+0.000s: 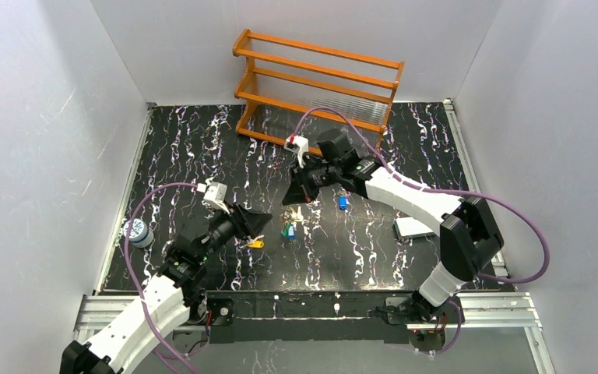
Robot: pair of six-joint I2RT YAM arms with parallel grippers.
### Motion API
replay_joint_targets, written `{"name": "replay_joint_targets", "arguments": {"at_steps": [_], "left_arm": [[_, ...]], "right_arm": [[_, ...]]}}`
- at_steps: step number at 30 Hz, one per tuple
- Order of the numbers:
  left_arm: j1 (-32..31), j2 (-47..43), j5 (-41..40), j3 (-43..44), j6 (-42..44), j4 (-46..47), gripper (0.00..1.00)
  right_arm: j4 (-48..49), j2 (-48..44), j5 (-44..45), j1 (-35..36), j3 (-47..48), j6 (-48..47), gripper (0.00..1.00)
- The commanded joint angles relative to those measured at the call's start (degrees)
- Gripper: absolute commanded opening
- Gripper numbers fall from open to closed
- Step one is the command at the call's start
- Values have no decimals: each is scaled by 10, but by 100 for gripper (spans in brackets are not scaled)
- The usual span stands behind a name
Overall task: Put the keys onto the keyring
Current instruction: Pick up the keyring from the center of the board.
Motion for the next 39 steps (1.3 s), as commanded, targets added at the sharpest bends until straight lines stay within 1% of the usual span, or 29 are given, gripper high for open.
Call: {"name": "replay_joint_targets", "arguments": {"at_steps": [1, 3, 5, 11, 15, 21, 27, 33, 39], "left_arm": [[3, 20, 64, -32, -9, 205, 45], [3, 27, 76, -45, -8, 261, 43], [3, 29, 81, -51, -5, 290, 43], [3, 33, 119, -56, 25, 332, 42], [3, 39, 120, -70, 21, 375, 42], [3, 50, 118, -70, 22, 400, 41], [3, 75, 153, -57, 35, 427, 38], [3, 85, 164, -56, 41, 454, 31], [2, 116, 176, -50, 30, 502, 27]], "right_arm": [[92, -36, -58, -13, -29, 35, 1], [103, -45, -71, -15, -37, 34, 1], [114, -54, -86, -17, -44, 36, 1], [164, -81, -121, -18, -65, 44, 1], [182, -96, -127, -19, -72, 52, 1], [200, -103, -152, -19, -73, 63, 1], [218, -107, -168, -19, -76, 72, 1], [222, -106, -177, -19, -74, 75, 1], [225, -101, -186, -19, -73, 79, 1]]}}
